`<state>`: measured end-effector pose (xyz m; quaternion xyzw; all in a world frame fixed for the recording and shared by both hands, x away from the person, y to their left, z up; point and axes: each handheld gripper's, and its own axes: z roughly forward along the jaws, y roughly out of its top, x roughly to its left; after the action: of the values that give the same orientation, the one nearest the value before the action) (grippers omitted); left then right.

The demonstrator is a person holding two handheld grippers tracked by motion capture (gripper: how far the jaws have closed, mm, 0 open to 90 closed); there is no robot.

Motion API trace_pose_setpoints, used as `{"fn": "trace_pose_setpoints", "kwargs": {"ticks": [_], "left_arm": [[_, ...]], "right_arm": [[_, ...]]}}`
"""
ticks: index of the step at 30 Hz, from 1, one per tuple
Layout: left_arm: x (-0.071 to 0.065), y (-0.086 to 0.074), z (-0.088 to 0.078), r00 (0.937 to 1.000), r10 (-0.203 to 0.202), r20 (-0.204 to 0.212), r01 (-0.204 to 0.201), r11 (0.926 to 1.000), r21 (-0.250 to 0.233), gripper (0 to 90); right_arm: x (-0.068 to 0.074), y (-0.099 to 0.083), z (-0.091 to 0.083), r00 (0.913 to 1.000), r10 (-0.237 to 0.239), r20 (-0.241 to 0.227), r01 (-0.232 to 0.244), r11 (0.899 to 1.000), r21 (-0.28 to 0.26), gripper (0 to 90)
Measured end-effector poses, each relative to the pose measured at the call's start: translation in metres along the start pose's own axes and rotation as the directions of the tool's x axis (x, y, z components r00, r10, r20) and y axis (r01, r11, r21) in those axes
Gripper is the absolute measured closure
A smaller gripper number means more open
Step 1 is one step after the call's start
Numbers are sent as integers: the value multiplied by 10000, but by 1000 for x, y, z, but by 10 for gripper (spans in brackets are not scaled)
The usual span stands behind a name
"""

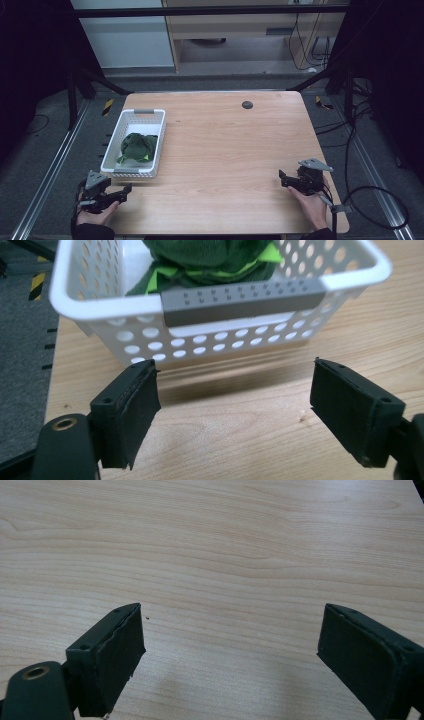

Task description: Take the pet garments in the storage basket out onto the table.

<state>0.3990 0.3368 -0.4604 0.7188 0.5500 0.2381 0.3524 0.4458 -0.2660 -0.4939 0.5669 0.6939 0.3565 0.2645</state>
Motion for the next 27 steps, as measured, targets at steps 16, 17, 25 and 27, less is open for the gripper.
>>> {"fn": "trace_pose_setpoints", "kwargs": {"ticks": [16,17,25,27], "left_arm": [[8,48,-25,9993,272,259,-267,9995,-196,192],[8,53,-25,9990,375,228,-371,9991,-185,191],[19,90,-16,9958,833,377,-830,9965,-92,190],[24,97,-14,9954,793,529,-791,9969,-53,189]], "right_arm": [[0,2,2,9999,2,103,-3,10000,90,106],[1,2,2,9999,9,118,-11,9999,115,105],[0,2,3,9999,5,138,-7,9998,178,102],[0,2,3,9999,6,126,-9,9998,192,101]]}}
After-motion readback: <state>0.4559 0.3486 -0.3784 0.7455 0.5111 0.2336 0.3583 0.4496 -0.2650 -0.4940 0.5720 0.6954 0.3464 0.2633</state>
